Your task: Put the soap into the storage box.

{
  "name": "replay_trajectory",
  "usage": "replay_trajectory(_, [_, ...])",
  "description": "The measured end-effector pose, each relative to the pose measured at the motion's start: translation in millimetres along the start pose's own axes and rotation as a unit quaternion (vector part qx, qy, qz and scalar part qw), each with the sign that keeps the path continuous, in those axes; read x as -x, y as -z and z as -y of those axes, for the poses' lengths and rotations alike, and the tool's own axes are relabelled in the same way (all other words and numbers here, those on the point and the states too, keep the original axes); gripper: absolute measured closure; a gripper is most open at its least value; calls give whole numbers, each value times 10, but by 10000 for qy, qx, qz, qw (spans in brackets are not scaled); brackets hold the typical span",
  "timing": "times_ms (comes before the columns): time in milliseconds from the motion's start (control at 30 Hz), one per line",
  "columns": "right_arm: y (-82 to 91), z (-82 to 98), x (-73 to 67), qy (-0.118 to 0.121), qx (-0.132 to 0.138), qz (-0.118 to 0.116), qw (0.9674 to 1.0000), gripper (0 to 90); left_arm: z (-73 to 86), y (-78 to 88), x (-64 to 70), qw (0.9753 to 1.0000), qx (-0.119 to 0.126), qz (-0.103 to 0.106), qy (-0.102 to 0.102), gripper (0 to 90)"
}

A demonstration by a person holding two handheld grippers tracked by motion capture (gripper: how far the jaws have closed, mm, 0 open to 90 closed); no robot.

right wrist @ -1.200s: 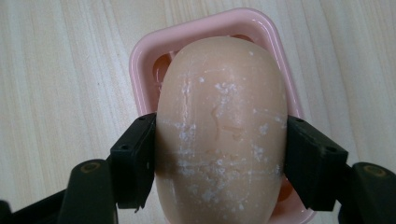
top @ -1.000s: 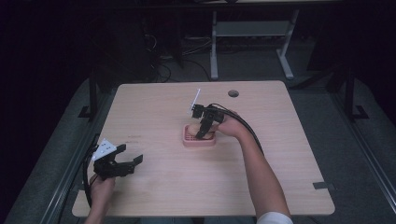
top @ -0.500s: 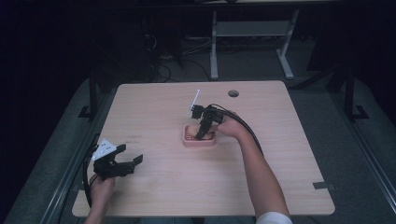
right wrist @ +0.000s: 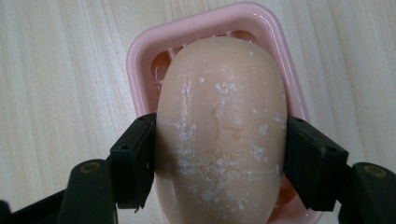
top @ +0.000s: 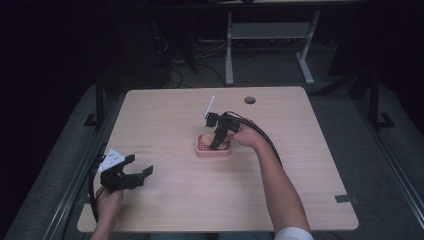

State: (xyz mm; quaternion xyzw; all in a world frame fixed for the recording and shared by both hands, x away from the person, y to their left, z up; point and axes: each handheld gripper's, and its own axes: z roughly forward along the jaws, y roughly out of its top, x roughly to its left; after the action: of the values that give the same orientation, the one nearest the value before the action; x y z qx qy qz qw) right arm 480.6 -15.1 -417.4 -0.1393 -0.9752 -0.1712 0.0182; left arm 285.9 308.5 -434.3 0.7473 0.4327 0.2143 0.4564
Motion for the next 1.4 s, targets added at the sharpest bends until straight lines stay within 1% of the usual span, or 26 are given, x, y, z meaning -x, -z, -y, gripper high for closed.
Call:
replay_trajectory(733, [7, 14, 4, 36, -29, 21, 10000, 314, -1, 1, 0, 10000, 7, -1, -6, 142])
replay_trajectory(1400, [3, 18, -1, 12, -34, 21, 10000, 314, -5, 1, 1, 10000, -10, 1, -7, 142])
